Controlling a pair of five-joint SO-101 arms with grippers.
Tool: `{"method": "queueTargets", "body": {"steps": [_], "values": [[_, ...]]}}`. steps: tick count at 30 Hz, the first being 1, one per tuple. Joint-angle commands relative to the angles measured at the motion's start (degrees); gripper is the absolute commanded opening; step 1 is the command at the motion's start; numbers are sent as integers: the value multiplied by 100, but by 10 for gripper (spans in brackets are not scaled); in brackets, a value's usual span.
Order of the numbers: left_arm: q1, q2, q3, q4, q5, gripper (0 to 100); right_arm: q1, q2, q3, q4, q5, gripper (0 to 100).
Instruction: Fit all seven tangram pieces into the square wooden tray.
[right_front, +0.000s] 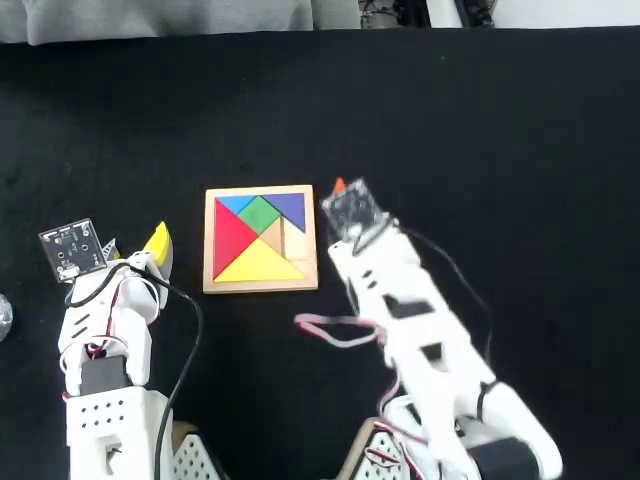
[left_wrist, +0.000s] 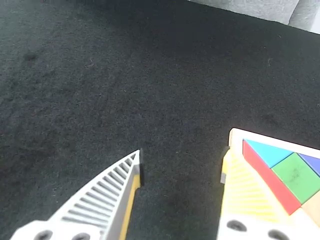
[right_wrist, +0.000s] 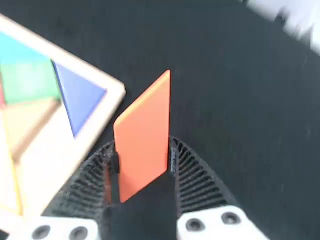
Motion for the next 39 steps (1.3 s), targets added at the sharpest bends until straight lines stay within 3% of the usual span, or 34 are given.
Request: {"method": "queueTargets", "body": {"steps": [1, 8, 13, 21, 28, 31, 34, 37, 39], "values": [[48, -70, -22, -105, -44, 263, -229, -470, 549, -1451, -70, 11], [48, -70, -22, -97, -44, 263, -237, -119, 620, -1327, -62, 26], [48, -70, -13, -97, -44, 263, -62, 84, 655, -1222, -114, 235], [48, -70, -13, -97, -44, 263, -97, 75, 848, -1275, -44, 216], [48, -70, -13, -97, -44, 263, 290, -145, 505, -1152, 545, 204], [57, -70, -13, -97, -44, 263, 818, -418, -251, -141, 167, 124], [57, -70, -13, -105, -44, 263, 1213, -479, -1745, 2013, -695, 68], [57, -70, -13, -114, -44, 263, 1196, -242, -3327, 4035, -1336, 64], [57, -70, -13, -114, -44, 263, 879, 110, -4180, 4703, -1442, 64]]}}
